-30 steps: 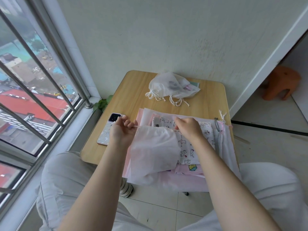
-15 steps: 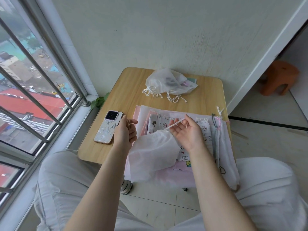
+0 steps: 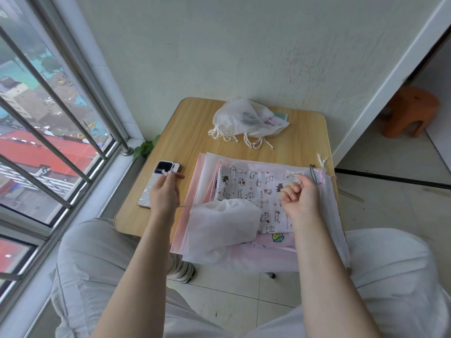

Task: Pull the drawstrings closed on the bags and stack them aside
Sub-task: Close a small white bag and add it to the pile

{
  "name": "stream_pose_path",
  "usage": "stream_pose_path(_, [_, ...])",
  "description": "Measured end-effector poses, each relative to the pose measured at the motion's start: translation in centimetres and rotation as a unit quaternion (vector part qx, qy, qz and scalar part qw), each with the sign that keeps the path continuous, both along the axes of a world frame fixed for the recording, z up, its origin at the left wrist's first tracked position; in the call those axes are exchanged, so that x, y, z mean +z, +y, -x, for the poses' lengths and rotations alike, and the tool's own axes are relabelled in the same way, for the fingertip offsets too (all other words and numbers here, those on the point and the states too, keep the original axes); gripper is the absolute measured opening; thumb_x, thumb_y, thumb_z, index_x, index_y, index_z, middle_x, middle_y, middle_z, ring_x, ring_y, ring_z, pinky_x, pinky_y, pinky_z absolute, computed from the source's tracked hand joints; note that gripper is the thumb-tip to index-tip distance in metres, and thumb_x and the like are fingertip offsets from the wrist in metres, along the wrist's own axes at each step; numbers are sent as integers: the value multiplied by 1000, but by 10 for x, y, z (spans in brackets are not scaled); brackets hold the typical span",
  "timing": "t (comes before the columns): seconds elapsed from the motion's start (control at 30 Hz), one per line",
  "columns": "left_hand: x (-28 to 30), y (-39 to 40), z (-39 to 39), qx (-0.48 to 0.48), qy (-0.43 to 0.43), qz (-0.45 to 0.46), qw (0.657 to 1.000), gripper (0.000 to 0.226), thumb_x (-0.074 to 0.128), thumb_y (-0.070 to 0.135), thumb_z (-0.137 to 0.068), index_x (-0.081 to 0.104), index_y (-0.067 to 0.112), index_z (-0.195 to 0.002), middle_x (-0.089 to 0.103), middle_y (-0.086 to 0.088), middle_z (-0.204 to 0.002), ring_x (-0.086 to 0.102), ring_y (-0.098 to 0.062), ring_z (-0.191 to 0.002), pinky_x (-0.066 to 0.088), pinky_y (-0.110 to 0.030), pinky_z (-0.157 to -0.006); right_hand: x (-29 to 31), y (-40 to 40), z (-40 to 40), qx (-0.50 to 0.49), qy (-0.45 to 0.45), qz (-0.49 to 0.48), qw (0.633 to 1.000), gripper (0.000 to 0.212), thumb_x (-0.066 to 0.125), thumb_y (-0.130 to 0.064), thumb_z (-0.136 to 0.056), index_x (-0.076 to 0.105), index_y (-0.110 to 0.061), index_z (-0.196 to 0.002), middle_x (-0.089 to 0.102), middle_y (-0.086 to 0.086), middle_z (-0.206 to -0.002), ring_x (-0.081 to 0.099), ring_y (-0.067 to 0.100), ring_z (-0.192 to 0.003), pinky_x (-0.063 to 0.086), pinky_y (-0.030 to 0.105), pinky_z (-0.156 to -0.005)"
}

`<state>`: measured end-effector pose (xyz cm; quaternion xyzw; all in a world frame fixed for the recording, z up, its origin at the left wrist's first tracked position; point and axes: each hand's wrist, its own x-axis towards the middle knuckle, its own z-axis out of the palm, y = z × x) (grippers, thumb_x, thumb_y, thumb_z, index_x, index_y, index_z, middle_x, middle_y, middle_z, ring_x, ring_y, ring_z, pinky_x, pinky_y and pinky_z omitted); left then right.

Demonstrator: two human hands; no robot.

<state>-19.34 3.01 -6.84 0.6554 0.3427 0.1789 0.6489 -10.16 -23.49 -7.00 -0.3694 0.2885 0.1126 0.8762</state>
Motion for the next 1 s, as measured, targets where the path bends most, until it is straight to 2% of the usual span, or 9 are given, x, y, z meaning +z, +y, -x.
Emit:
stream_pose_path(0.17, [5,-18,0,-211,134,-254,934,31,53,31,-89,73,19,-69,37,7,-40,36,-13,-45,31,-25,-52,8,11,6,140,-121,325,928,16,59,-16,-90,48,-15,-79,43,-4,-54,34,12,-44,27,25,-45])
stream_pose_path(0.27, [7,-17,-3,-266,233,-316,880,38,51,37,-84,73,12,-67,37,5,-47,37,-16,-49,32,-26,-52,15,17,8,282,-188,541,770,15,60,-33,-87,62,-18,-88,60,-6,-73,54,14,-65,42,29,-60])
stream_pose_path(0.37, [11,-17,-6,-285,279,-330,856,42,52,36,-85,68,3,-64,39,-1,-52,37,-17,-51,29,-25,-50,17,28,12,424,-199,672,573,41,49,-38,-89,56,-8,-62,49,7,-57,39,18,-51,32,26,-55])
stream_pose_path(0.43, [15,-17,-6,-299,291,-322,850,43,53,37,-85,64,5,-59,44,-3,-55,38,-18,-52,29,-25,-50,22,35,14,488,-167,671,533,50,51,-39,-91,36,-13,-51,39,8,-49,31,18,-47,25,26,-50])
stream_pose_path(0.53, [20,-14,-7,-315,294,-282,857,39,52,35,-85,63,3,-65,50,-5,-64,41,-19,-59,32,-28,-55,31,36,15,530,-153,634,542,52,55,-44,-90,28,-19,-54,28,-4,-51,29,15,-47,22,29,-50])
stream_pose_path(0.67, [49,-13,-21,-327,219,-273,878,24,50,23,-84,46,8,-65,42,-4,-68,36,-19,-62,28,-30,-59,55,34,0,488,-212,588,609,31,54,-41,-92,52,-15,-76,50,-4,-72,47,15,-65,35,27,-59])
stream_pose_path(0.83, [110,-11,-57,-197,-3,-407,892,12,57,20,-85,67,15,-81,64,2,-78,57,-15,-75,44,-26,-67,104,46,-36,198,-380,642,636,25,58,-32,-93,62,-12,-81,62,-3,-75,54,15,-72,40,29,-65])
stream_pose_path(0.9, [127,-14,-64,-147,-79,-422,891,12,60,21,-87,69,13,-84,66,4,-80,58,-8,-76,39,-7,-65,117,48,-42,99,-434,626,641,25,60,-30,-92,63,-10,-77,64,-1,-71,55,14,-69,41,29,-65])
stream_pose_path(1.0, [128,-18,-65,-133,-87,-435,886,15,61,24,-89,68,12,-83,65,3,-82,57,-7,-76,36,-6,-62,121,44,-37,94,-432,614,654,22,60,-28,-93,66,-11,-79,63,-5,-71,53,8,-65,38,17,-59])
